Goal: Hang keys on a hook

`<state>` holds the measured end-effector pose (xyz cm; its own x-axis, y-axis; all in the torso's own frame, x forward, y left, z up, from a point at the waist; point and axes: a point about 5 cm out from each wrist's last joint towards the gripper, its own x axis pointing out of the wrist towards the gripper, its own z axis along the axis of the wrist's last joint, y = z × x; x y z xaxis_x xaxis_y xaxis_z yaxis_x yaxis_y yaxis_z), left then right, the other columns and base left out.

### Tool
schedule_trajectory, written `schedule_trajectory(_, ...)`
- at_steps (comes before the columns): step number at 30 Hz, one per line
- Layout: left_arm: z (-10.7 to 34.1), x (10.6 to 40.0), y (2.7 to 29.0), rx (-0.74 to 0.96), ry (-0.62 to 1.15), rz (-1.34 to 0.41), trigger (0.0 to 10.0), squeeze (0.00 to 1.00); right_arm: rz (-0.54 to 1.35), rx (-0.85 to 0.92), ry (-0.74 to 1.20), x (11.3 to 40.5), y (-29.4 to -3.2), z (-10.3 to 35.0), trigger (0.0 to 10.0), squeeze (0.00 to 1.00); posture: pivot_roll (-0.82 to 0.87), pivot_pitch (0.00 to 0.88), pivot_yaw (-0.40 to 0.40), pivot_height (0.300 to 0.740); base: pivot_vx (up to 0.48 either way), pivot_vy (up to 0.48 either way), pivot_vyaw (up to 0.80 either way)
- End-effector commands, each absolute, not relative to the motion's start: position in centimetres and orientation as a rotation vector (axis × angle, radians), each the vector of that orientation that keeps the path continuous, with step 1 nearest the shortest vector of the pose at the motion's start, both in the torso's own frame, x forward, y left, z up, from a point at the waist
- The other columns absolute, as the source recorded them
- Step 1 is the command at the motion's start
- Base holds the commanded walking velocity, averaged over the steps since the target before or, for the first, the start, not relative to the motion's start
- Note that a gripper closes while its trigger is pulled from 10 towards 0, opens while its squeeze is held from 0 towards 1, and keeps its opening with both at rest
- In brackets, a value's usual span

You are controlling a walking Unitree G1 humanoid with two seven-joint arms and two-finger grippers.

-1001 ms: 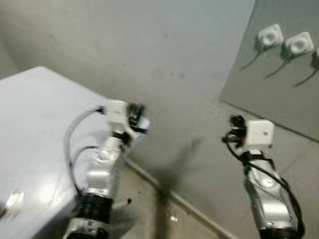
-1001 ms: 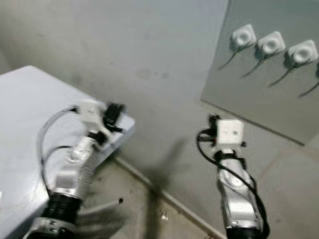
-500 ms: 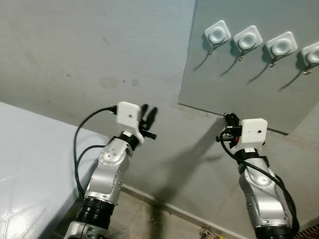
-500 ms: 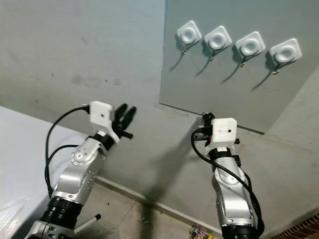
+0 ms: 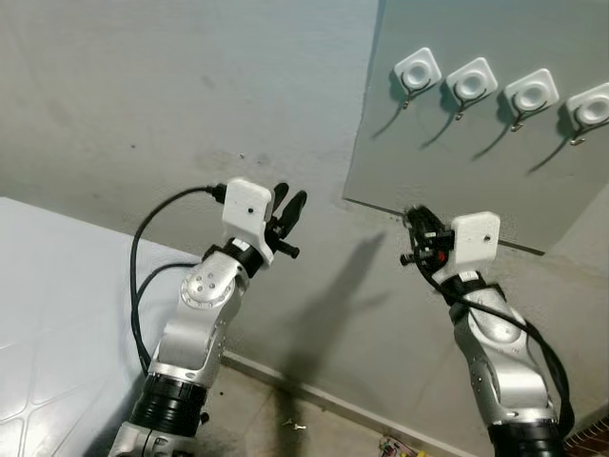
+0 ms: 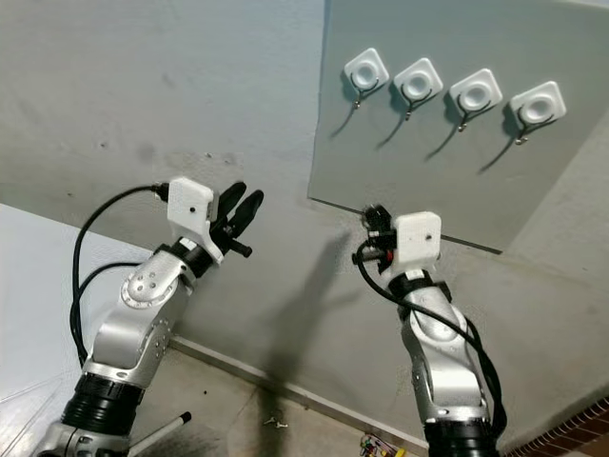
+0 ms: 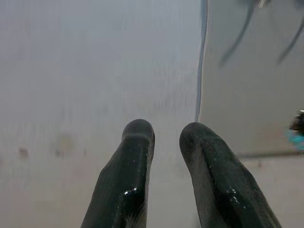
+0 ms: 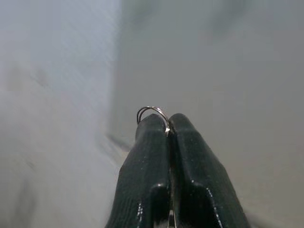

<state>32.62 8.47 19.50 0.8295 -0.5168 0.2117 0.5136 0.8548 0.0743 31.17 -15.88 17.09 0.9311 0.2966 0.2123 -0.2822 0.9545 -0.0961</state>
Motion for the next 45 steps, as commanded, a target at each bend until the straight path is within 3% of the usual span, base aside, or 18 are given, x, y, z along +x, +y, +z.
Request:
schedule_trajectory(1, 21.1, 32.7, 8.3, 0.020, -0.271, -0.575, 10.0, 0.00, 0.357, -0.068, -0.266, 31.4, -15.4, 18.6, 10.0, 0.00, -0.10, 0.025, -0.043, 0.740, 0.000, 0.000, 0.00)
schedule_trajectory(10, 23.6, 33.0, 7.7, 0.015, -0.304, -0.685, 10.0, 0.00, 0.376, -0.070, -0.357, 33.0, -15.1, 21.7, 10.0, 0.00, -0.10, 0.035, -0.043, 0.740, 0.000, 0.000, 0.00)
schedule_trajectory(25, 26.5, 31.4, 5.4, 0.018, -0.371, -0.847, 10.0, 0.00, 0.266, 0.069, -0.447, 33.0, -15.4, 24.7, 10.0, 0.00, -0.11, 0.055, -0.028, 0.740, 0.000, 0.000, 0.00)
schedule_trajectory(45, 27.2, 31.4, 5.3, 0.008, -0.375, -0.860, 10.0, 0.00, 0.328, 0.074, -0.448, 31.8, -14.0, 27.5, 10.0, 0.00, -0.12, 0.071, -0.032, 0.740, 0.000, 0.000, 0.00)
